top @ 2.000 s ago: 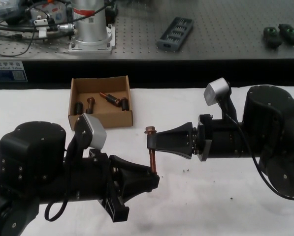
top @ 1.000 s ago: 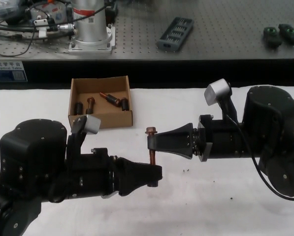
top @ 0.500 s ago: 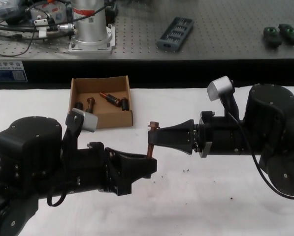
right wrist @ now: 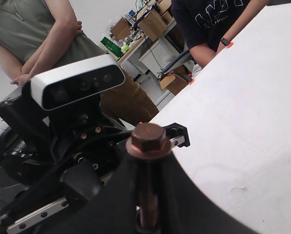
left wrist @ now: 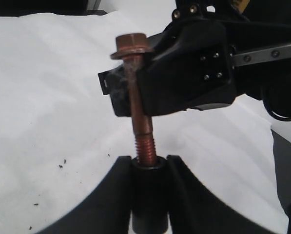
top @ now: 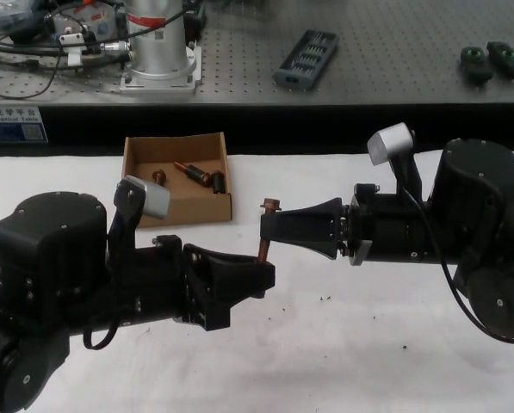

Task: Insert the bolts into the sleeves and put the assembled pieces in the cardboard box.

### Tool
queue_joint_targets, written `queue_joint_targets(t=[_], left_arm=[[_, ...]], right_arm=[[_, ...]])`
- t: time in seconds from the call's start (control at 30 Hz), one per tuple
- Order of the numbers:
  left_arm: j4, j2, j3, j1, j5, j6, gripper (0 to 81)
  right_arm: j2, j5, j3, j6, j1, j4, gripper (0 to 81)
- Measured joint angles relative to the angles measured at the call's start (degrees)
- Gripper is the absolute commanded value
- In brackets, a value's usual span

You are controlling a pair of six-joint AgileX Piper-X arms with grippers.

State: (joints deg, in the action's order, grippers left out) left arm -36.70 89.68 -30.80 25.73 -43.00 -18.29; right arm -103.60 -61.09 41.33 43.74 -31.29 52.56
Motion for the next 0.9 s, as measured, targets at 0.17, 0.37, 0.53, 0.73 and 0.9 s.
queue_joint_targets(t=[0.17, 0.37, 0.53, 0.73, 0.9], left_arm=[[0.0, 0.0, 0.0, 0.0, 0.0, -0.1, 0.6], [0.0, 0.0, 0.0, 0.0, 0.6, -0.1, 0.6], [-1.3, 0.0, 0.0, 0.0, 1.2, -1.4, 0.6], [-2.1, 0.0, 0.0, 0.0, 1.6, -1.6, 0.6], [-2.9, 0.1, -0.2, 0.0, 2.5, -1.8, 0.6]], right_arm=[[0.0, 0.0, 0.0, 0.0, 0.0, 0.0, 4.3], [0.0, 0.3, 0.0, 0.0, 0.0, 0.0, 4.3], [0.0, 0.6, 0.2, 0.0, 0.0, 0.2, 4.3], [0.0, 0.7, 0.4, 0.0, 0.0, 0.5, 1.0], [0.0, -0.1, 0.2, 2.5, -0.2, 0.0, 33.0]])
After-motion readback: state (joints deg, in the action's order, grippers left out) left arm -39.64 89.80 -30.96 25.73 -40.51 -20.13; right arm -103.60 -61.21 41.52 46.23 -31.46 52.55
